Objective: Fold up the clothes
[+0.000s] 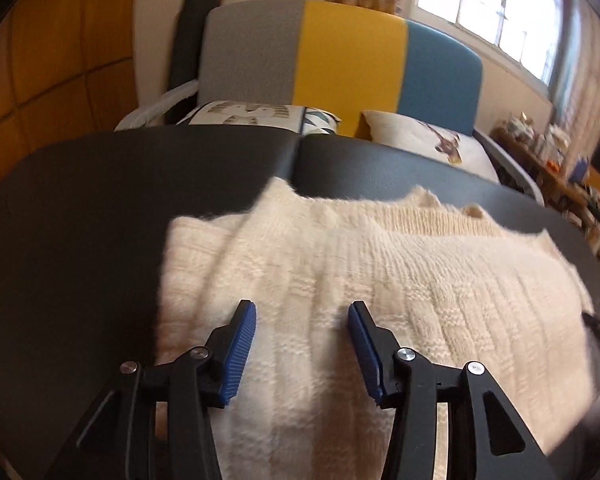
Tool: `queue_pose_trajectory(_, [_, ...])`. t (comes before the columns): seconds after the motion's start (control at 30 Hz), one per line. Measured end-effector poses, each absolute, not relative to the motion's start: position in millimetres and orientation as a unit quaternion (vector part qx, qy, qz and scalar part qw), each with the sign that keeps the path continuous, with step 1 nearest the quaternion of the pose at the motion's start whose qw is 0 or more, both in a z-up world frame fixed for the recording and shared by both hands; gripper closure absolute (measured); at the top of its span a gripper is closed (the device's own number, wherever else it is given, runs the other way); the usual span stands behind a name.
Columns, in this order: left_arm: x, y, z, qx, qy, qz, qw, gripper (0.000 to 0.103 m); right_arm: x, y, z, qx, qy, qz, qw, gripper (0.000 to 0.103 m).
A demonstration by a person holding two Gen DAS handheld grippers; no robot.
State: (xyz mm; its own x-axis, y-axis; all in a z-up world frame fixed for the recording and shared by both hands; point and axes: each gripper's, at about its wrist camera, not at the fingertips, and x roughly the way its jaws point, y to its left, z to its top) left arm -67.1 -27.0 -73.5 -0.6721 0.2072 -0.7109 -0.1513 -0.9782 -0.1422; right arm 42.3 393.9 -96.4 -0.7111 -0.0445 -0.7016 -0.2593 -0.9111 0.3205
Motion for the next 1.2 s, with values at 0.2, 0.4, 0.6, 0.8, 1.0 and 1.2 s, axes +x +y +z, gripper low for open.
queue_pose_trajectory(0.2, [-34,-47,-65,-0.378,-0.051,0.919,0.096,0.053,70,375,-83,-0.384,0.171,0.907,0.017,0.083])
queue_pose_trajectory(0.4, [-27,-49,-80,-0.383,-0.006,0.920,0.078,0.052,77,368,-94,-0.417,0.137,0.898,0.033,0.083])
queue_pose_trajectory(0.6, [-27,-48,-70,-0.379,-0.001,0.924,0.050,0.051,77,378,-89,-0.413,0.165,0.895,0.046,0.083])
queue_pose_trajectory(0.8, [-40,-32,-55,-0.377,-0.028,0.923,0.070,0.051,54,380,-74,-0.397,0.150,0.905,0.037,0.082])
queue_pose_trajectory(1.0, [-57,-8,-47,-0.387,-0.014,0.918,0.086,0.051,39,407,-76,-0.397,0.184,0.896,0.073,0.073])
queue_pose_trajectory(1.2, [-57,22,-45,-0.399,-0.009,0.909,0.116,0.051,45,475,-93,-0.409,0.322,0.852,0.057,0.051])
